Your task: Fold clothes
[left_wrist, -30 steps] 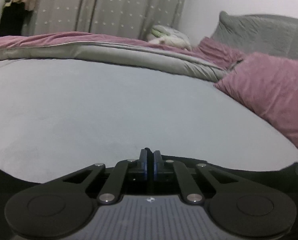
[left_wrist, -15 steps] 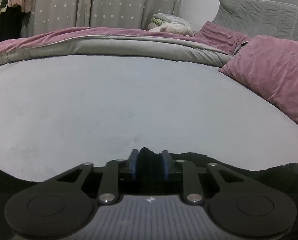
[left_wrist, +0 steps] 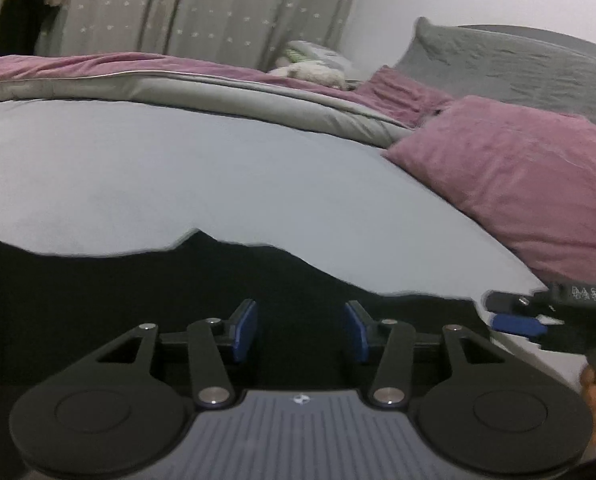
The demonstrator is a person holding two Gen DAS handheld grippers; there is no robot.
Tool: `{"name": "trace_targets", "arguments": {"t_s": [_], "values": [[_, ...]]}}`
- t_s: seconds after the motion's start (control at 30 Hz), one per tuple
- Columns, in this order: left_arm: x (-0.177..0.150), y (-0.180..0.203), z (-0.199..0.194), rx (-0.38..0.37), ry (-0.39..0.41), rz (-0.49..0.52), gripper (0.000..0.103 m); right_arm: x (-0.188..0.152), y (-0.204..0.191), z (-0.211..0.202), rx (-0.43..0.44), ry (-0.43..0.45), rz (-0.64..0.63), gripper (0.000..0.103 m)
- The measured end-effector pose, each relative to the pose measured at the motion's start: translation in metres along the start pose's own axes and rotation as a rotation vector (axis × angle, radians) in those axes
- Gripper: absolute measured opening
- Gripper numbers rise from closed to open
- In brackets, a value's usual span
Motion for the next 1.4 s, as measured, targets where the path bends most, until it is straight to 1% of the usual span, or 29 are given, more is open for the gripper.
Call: {"name": "trace_targets", "arguments": {"t_s": [0.1, 0.2, 0.27, 0.33, 0.4, 0.43, 0.5, 0.73, 0.77, 0.83, 0.87, 0.9, 1.0, 1.07, 1.17, 1.27, 1.4], "values": [[-0.012, 0.008, 0.002, -0.029, -0.006, 0.015, 0.047, -0.004, -0.003, -0.004, 0.022, -0.044, 0.044, 0.047], [-0.024, 0.007, 0.008, -0.025, -0.018, -0.003, 0.047, -0.015, -0.005, -0.017, 0.040, -0.107, 0.061, 0.047], [-0.025, 0.007, 0.008, -0.028, -0.012, -0.008, 0.047, -0.024, -0.005, -0.026, 0.050, -0.150, 0.075, 0.047], [-0.027, 0.005, 0.008, -0.041, -0.007, -0.026, 0.047, -0.037, -0.004, -0.033, 0.070, -0.187, 0.102, 0.046], [-0.028, 0.003, 0.008, -0.060, -0.007, -0.061, 0.047, -0.047, -0.001, -0.038, 0.083, -0.201, 0.132, 0.042], [-0.028, 0.001, 0.008, -0.067, -0.007, -0.075, 0.047, -0.052, 0.001, -0.040, 0.089, -0.207, 0.148, 0.041], [-0.029, 0.000, 0.009, -0.075, -0.008, -0.090, 0.047, -0.057, 0.003, -0.039, 0.109, -0.193, 0.173, 0.041], [-0.029, 0.004, 0.009, -0.066, -0.011, -0.072, 0.047, -0.065, 0.005, -0.023, 0.188, -0.128, 0.217, 0.040], [-0.029, 0.004, 0.009, -0.065, -0.010, -0.069, 0.047, -0.067, 0.003, -0.021, 0.194, -0.121, 0.210, 0.037], [-0.029, 0.005, 0.009, -0.061, -0.009, -0.063, 0.047, -0.067, 0.001, -0.017, 0.186, -0.122, 0.191, 0.023], [-0.028, 0.005, 0.008, -0.059, -0.006, -0.061, 0.047, -0.066, 0.001, -0.017, 0.181, -0.122, 0.184, 0.019], [-0.027, 0.005, 0.007, -0.059, -0.001, -0.060, 0.047, -0.065, 0.000, -0.017, 0.176, -0.122, 0.177, 0.006], [-0.028, 0.006, 0.007, -0.058, -0.002, -0.055, 0.047, -0.063, -0.002, -0.017, 0.160, -0.122, 0.157, 0.006], [-0.028, 0.007, 0.008, -0.054, -0.004, -0.046, 0.047, -0.057, 0.000, -0.024, 0.140, -0.115, 0.133, 0.006], [-0.028, 0.008, 0.008, -0.051, -0.007, -0.038, 0.047, -0.060, 0.012, -0.024, 0.097, -0.148, 0.136, 0.006], [-0.028, 0.007, 0.008, -0.052, -0.010, -0.037, 0.047, -0.063, 0.014, -0.022, 0.100, -0.173, 0.132, 0.006], [-0.030, 0.009, 0.010, -0.045, -0.017, -0.011, 0.050, -0.064, 0.010, -0.022, 0.087, -0.169, 0.101, 0.007]]}}
Point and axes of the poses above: each gripper's, at about its wrist camera, not at the fingertips, and z roughly the way its jaws point, y to its right, x to its top, the point moved 9 cm from there along z, roughly the way its jaws point, and after that the axes turned 5 degrees about y, right-handed, at the moved point
